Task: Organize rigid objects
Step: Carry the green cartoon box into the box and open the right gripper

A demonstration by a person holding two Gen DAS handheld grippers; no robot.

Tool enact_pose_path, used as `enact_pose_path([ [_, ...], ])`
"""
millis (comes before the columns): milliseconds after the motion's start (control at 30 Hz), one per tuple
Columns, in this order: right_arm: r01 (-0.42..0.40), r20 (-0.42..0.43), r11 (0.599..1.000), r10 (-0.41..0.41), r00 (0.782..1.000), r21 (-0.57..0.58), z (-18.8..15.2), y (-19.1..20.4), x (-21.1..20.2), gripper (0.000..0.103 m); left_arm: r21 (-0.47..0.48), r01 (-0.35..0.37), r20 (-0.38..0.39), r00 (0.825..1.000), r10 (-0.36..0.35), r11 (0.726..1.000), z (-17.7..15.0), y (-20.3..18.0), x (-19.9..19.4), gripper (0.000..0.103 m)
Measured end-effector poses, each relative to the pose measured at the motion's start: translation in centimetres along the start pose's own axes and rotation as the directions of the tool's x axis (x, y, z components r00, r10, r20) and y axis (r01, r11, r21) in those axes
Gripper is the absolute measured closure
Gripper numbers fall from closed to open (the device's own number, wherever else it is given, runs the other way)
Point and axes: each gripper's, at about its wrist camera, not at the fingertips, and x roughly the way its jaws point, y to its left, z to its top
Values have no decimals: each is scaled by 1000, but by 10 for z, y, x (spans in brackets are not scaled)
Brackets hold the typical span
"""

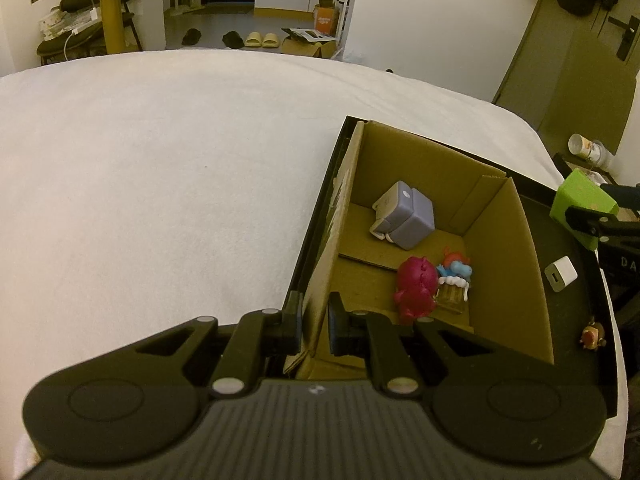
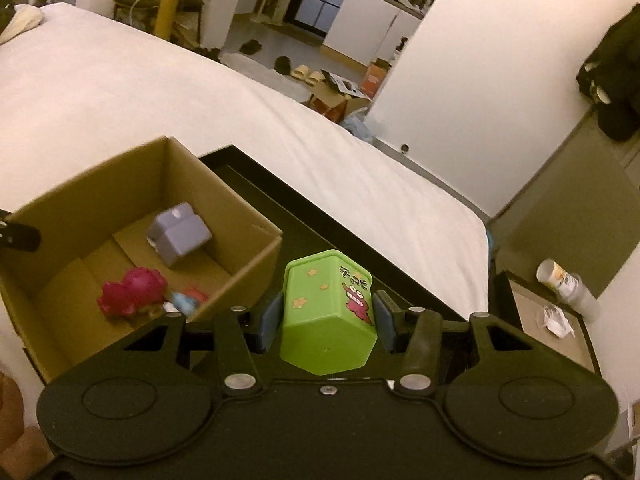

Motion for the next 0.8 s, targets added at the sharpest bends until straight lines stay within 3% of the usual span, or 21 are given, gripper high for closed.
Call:
enact_pose_path([
  [600, -148, 95, 989, 148, 984, -6, 31, 43, -24, 55, -2, 8, 1, 1000, -8, 1000, 0, 1, 2, 92],
  [800, -188, 75, 981, 191, 979, -35, 32, 56, -16, 55, -8, 9, 1, 1000, -9, 1000, 0, 2, 2, 92],
])
